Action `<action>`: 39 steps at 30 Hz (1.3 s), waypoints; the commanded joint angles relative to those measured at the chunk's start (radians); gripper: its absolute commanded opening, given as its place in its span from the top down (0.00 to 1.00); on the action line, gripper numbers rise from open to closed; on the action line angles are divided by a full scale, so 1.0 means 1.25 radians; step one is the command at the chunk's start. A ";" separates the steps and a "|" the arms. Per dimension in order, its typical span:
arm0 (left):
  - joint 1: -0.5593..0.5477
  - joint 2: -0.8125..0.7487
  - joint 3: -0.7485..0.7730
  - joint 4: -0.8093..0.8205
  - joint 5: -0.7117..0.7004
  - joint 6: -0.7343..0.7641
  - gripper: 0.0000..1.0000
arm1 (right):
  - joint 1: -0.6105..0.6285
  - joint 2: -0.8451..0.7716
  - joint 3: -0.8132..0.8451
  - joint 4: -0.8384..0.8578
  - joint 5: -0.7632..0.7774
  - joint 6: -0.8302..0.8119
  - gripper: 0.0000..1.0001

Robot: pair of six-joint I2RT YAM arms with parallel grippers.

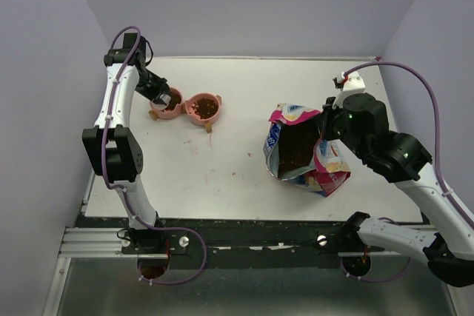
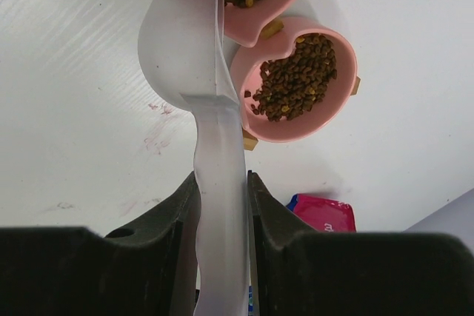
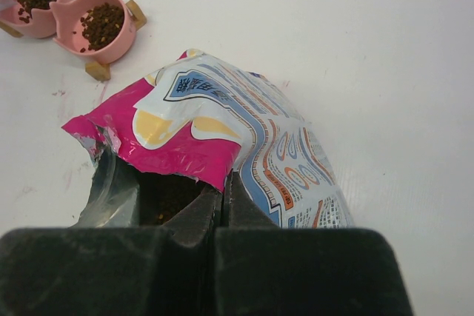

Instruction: Serve the pet food

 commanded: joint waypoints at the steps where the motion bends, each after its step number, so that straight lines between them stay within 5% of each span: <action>1: -0.003 -0.028 0.022 0.000 0.013 0.031 1.00 | 0.004 -0.046 0.031 0.114 0.029 0.009 1.00; 13: -0.003 -0.157 -0.158 0.166 0.165 0.086 1.00 | 0.003 -0.033 0.040 0.117 0.011 0.011 0.99; 30: -0.077 -0.715 -0.959 0.807 0.616 0.053 1.00 | 0.004 0.005 0.053 0.125 0.002 0.003 1.00; 39: -0.159 -0.909 -1.216 0.952 0.612 -0.015 1.00 | 0.004 0.029 0.076 0.124 -0.018 0.007 0.99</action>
